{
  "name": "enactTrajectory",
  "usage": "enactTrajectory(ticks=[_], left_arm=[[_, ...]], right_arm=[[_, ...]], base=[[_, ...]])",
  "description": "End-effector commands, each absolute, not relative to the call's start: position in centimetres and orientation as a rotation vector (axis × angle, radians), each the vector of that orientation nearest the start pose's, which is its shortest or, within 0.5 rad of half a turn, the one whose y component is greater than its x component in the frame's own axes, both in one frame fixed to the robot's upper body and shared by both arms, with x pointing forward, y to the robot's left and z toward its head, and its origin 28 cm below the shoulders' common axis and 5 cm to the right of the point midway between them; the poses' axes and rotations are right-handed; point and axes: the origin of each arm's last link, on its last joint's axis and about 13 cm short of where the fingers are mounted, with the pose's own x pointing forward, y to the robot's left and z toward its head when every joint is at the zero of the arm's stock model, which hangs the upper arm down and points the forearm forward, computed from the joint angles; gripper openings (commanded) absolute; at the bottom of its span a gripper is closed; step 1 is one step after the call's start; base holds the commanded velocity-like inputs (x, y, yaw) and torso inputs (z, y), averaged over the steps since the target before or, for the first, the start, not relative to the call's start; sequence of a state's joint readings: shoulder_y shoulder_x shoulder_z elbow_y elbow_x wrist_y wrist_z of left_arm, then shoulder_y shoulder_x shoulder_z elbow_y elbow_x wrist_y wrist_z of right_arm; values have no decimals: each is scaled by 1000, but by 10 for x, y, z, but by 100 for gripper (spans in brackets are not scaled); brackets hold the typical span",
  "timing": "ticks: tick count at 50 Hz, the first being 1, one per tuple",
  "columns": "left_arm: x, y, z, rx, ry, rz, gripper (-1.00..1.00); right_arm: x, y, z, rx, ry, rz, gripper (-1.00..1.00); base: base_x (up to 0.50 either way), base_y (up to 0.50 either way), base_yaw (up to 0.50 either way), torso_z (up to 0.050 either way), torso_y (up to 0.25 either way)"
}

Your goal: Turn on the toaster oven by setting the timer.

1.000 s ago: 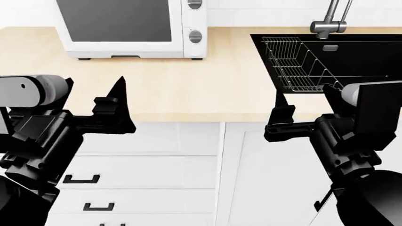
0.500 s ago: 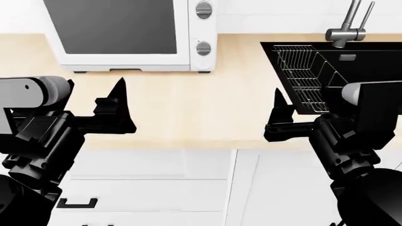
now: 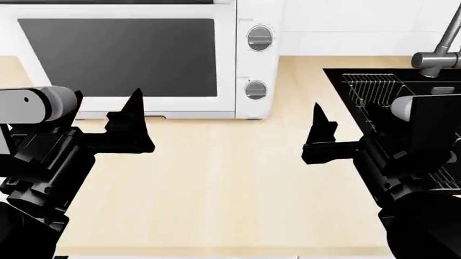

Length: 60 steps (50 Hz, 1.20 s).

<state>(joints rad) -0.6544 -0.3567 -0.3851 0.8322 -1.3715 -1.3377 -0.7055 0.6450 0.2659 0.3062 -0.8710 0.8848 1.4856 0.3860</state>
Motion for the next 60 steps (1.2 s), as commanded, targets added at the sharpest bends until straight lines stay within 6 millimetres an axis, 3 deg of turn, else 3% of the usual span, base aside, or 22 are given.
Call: enactTrajectory(ticks=[1,7,20,31,42,49,60], left_arm=[[193,238,246,-146,-145,-149,100],[193,238,246,-146,-146,-147,100],[193,238,247,-146,-151,-148,100],[165,252,263,-254,-309,-112,100],[142,260,261,-455,-413,-17,100],[126,265,266,-473,-448,30,100],[122,267,271,-532,-536,41,100]], right_arm=[[209,-130,229,23,-59,93,100],[210,-131,228,28,-58,83,100],[210,-131,233,17,-56,84,100],[201,-129,246,-62,-36,97,100],[186,-123,253,-208,-34,148,100],[184,-122,256,-274,-23,160,100],[179,-116,255,-622,9,179,100]], base=[[500,31,0,0,0],[500,33,0,0,0],[0,0,0,0,1],[0,0,0,0,0],[0,0,0,0,0],[0,0,0,0,0],[0,0,0,0,0]])
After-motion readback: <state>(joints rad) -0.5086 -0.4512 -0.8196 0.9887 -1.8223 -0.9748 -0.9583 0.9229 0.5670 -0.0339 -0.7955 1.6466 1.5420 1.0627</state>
